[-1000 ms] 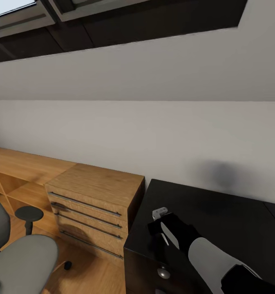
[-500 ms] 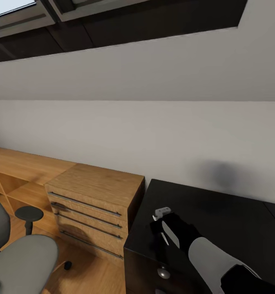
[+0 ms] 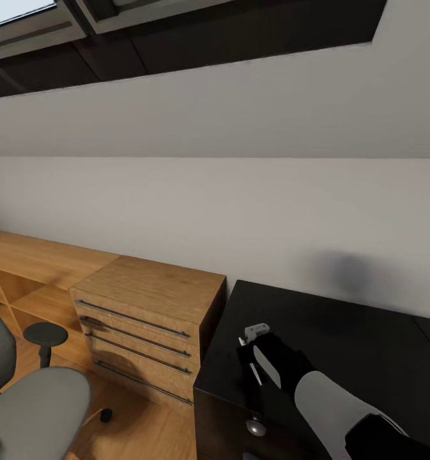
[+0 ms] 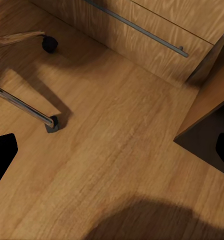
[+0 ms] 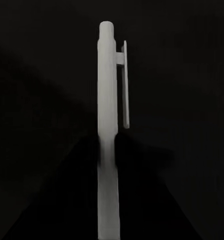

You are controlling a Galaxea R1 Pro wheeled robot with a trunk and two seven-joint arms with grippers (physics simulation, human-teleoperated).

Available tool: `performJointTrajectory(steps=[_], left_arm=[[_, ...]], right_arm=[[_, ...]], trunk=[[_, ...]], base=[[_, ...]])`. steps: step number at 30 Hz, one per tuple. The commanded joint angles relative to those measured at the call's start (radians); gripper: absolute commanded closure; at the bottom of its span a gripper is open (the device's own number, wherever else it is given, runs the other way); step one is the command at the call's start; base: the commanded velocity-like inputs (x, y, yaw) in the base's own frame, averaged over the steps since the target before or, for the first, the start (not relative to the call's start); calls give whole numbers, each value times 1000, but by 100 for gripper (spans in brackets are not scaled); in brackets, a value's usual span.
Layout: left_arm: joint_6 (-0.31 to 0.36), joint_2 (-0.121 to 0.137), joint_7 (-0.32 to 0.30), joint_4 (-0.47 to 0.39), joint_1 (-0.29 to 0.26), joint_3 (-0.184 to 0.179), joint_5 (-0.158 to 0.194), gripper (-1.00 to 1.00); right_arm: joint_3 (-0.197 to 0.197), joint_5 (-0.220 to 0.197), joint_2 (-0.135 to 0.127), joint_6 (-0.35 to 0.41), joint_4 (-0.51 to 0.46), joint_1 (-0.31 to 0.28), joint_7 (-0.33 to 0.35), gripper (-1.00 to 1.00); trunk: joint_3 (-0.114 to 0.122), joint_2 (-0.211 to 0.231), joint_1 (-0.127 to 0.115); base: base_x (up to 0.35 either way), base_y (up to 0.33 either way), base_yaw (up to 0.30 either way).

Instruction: In the bedroom, organize the workspace by keeping the computer under the desk, ensuring the monitor is on the desk, placing the keyboard on the desk next to the monitor, placing the mouse on the desk next to the keyboard, moving the folder from the swivel chair onto the desk next to the mouse, stacking the notebook on top of the folder with the pen on top of the notebook, and positioning the swivel chair next to the desk.

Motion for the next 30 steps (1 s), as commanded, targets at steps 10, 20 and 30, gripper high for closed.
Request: performJointTrajectory(steps=[10, 20, 30], left_arm=[[-1, -1, -9, -1, 0, 5, -1, -100], [-4, -1, -9, -1, 0, 2, -1, -100], [-4, -1, -8, -1, 0, 2, -3, -100]], right_arm=[[8, -22, -1, 2, 89, 0, -8, 100], [8, -22, -1, 0, 89, 0, -8, 100], [7, -22, -2, -4, 85, 0, -6, 100]], trunk=[[-1, 0, 0], [2, 7, -4], [33, 77, -42]], base=[[0, 0, 0], [0, 0, 0], [0, 0, 0]])
